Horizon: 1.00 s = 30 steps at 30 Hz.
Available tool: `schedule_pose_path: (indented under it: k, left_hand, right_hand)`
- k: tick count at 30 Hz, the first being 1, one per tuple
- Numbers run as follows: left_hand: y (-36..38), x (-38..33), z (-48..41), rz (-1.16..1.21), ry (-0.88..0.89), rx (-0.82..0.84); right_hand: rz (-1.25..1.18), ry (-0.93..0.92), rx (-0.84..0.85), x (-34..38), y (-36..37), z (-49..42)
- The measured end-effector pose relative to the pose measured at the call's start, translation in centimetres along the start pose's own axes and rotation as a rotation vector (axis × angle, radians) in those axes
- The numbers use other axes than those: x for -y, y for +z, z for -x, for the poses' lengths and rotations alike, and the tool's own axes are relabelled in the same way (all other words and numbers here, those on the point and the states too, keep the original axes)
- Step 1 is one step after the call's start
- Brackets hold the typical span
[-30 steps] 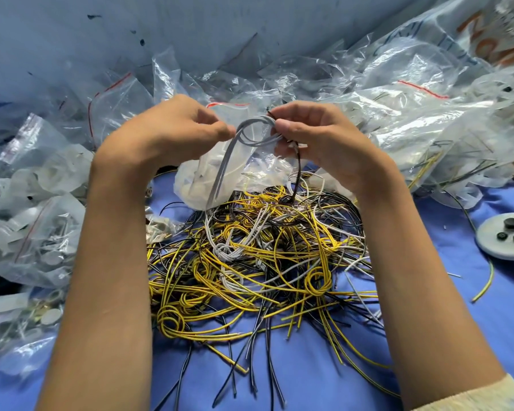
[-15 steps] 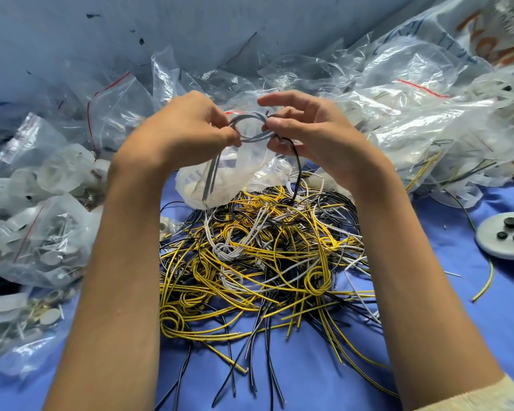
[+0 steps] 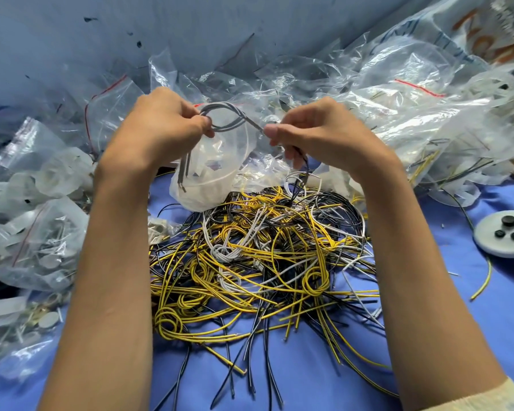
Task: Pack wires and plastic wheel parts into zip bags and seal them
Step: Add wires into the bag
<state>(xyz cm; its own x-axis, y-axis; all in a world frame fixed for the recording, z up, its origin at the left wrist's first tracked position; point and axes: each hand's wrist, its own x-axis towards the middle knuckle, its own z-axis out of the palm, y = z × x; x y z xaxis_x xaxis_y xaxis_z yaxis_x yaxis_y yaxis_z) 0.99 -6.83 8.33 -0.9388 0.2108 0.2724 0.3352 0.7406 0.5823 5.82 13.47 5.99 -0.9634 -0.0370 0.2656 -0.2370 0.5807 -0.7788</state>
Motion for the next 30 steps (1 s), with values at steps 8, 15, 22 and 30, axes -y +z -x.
schedule_pose_path:
  k: [8, 15, 22, 30]
  left_hand:
    - [0.0, 0.3, 0.0, 0.037, -0.016, -0.021]
    - [0.1, -0.4, 0.3, 0.027, 0.062, 0.069]
    - [-0.1, -0.3, 0.4, 0.06, 0.045, 0.072]
    - [0.0, -0.2, 0.2, 0.062, 0.018, 0.05]
  right_hand:
    - [0.005, 0.017, -0.035, 0.0, -0.3, -0.2]
    - [0.166, -0.144, -0.121, 1.6, 2.4, -1.0]
    - [0.11, -0.062, -0.156, 1.6, 2.3, -1.4]
    - [0.029, 0.084, -0.439, 1.1, 0.1, -1.2]
